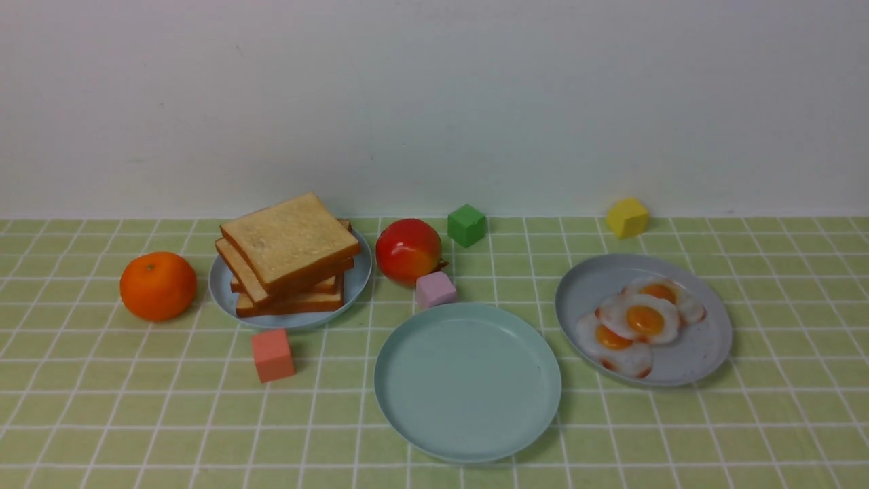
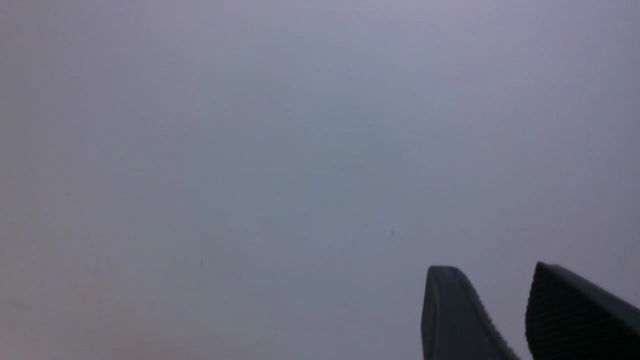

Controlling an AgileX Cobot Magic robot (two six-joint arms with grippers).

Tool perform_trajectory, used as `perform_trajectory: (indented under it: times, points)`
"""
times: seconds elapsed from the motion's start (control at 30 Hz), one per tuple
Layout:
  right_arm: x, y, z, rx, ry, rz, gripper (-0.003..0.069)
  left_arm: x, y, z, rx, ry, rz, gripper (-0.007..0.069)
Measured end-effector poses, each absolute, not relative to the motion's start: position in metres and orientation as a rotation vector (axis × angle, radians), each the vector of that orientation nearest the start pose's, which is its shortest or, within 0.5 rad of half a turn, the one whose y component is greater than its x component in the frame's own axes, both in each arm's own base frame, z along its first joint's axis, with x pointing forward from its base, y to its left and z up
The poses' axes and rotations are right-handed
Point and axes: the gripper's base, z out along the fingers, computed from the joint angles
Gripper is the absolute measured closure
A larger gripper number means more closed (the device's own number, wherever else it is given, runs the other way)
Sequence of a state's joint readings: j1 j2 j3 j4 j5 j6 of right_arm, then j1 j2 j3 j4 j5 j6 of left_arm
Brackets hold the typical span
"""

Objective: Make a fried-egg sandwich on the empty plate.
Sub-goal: Use the left arm to grab a slice of bread

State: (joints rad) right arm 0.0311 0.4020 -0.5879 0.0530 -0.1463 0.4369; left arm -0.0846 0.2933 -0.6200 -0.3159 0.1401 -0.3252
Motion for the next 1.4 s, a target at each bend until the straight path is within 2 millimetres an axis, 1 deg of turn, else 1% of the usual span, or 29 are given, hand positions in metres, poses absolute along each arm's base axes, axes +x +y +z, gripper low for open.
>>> perform_trajectory:
  times: [0.03, 0.07, 0.1, 0.13, 0.2, 0.33, 0.37, 0.4, 0.43, 0.47, 0.5, 0.53, 0.57, 0.6, 0.63, 0.67, 0.77, 0.8, 0.83, 0.87, 0.9, 0.97, 1.0, 1.03, 1.13, 1.23, 1.27, 1.3, 1.4]
  points:
    - [0.077, 0.002, 0.399, 0.272, 1.147, 0.454, 0.0418, 0.049, -0.009, 0.392, -0.320, 1.294, -0.648, 0.0386]
    - [0.089, 0.003, 0.411, 0.272, 1.208, 0.436, 0.0418, 0.061, -0.012, 0.401, -0.321, 1.396, -0.647, 0.0386]
    - [0.101, 0.003, 0.415, 0.268, 1.263, 0.412, 0.0418, 0.073, -0.015, 0.405, -0.325, 1.468, -0.644, 0.0386]
    - [0.107, 0.003, 0.420, 0.265, 1.287, 0.399, 0.0418, 0.082, -0.017, 0.406, -0.329, 1.527, -0.640, 0.0386]
    - [0.124, 0.004, 0.418, 0.248, 1.355, 0.353, 0.0418, 0.103, -0.020, 0.403, -0.343, 1.633, -0.627, 0.0386]
    - [0.151, 0.004, 0.401, 0.250, 1.491, 0.308, 0.0418, 0.144, -0.024, 0.381, -0.386, 1.826, -0.598, 0.0386]
    - [0.152, 0.004, 0.400, 0.251, 1.503, 0.304, 0.0418, 0.145, -0.024, 0.380, -0.388, 1.835, -0.597, 0.0386]
    - [0.159, 0.004, 0.391, 0.265, 1.573, 0.293, 0.0418, 0.162, -0.026, 0.369, -0.410, 1.902, -0.585, 0.0386]
    - [0.161, 0.004, 0.389, 0.268, 1.588, 0.290, 0.0418, 0.164, -0.026, 0.367, -0.412, 1.911, -0.584, 0.0386]
    - [0.166, 0.004, 0.376, 0.312, 1.700, 0.294, 0.0418, 0.183, -0.028, 0.354, -0.446, 1.983, -0.582, 0.0386]
    - [0.169, 0.004, 0.367, 0.344, 1.772, 0.303, 0.0418, 0.194, -0.029, 0.346, -0.467, 2.020, -0.582, 0.0386]
    - [0.169, 0.004, 0.367, 0.345, 1.774, 0.303, 0.0418, 0.194, -0.029, 0.346, -0.467, 2.018, -0.582, 0.0386]
    - [0.173, 0.006, 0.352, 0.389, 1.908, 0.314, 0.0418, 0.212, -0.031, 0.333, -0.502, 2.079, -0.583, 0.0386]
    - [0.174, 0.007, 0.343, 0.398, 1.992, 0.319, 0.0418, 0.223, -0.033, 0.328, -0.525, 2.111, -0.590, 0.0386]
    - [0.174, 0.008, 0.343, 0.403, 1.991, 0.326, 0.0418, 0.223, -0.033, 0.328, -0.525, 2.112, -0.590, 0.0386]
    - [0.174, 0.011, 0.334, 0.394, 2.090, 0.338, 0.0418, 0.238, -0.035, 0.321, -0.553, 2.157, -0.603, 0.0386]
    - [0.173, 0.019, 0.323, 0.287, 2.241, 0.376, 0.0418, 0.267, -0.038, 0.318, -0.588, 2.238, -0.619, 0.0386]
    - [0.173, 0.019, 0.322, 0.280, 2.249, 0.380, 0.0418, 0.270, -0.039, 0.320, -0.586, 2.241, -0.621, 0.0386]
    - [0.171, 0.024, 0.320, 0.217, 2.286, 0.417, 0.0418, 0.286, -0.038, 0.320, -0.599, 2.279, -0.621, 0.0386]
    - [0.170, 0.027, 0.320, 0.175, 2.294, 0.446, 0.0417, 0.298, -0.037, 0.317, -0.613, 2.308, -0.615, 0.0386]
    - [0.170, 0.028, 0.320, 0.170, 2.294, 0.452, 0.0417, 0.301, -0.037, 0.319, -0.611, 2.309, -0.617, 0.0386]
    - [0.170, 0.033, 0.322, 0.113, 2.281, 0.507, 0.0417, 0.324, -0.033, 0.316, -0.635, 2.349, -0.610, 0.0386]
    - [0.170, 0.033, 0.322, 0.110, 2.279, 0.511, 0.0417, 0.326, -0.032, 0.315, -0.637, 2.352, -0.609, 0.0386]
    - [0.170, 0.036, 0.323, 0.084, 2.267, 0.540, 0.0417, 0.342, -0.029, 0.310, -0.650, 2.374, -0.598, 0.0386]
    - [0.170, 0.037, 0.324, 0.069, 2.257, 0.562, 0.0417, 0.359, -0.027, 0.302, -0.661, 2.399, -0.581, 0.0385]
    - [0.170, 0.039, 0.325, 0.063, 2.249, 0.582, 0.0417, 0.387, -0.027, 0.283, -0.719, 2.436, -0.577, 0.0351]
    - [0.170, 0.039, 0.325, 0.062, 2.249, 0.581, 0.0417, 0.389, -0.027, 0.281, -0.726, 2.437, -0.579, 0.0347]
    - [0.170, 0.039, 0.325, 0.059, 2.248, 0.582, 0.0417, 0.399, -0.027, 0.273, -0.754, 2.451, -0.580, 0.0319]
    - [0.170, 0.039, 0.325, 0.056, 2.248, 0.581, 0.0417, 0.410, -0.028, 0.262, -0.782, 2.466, -0.578, 0.0280]
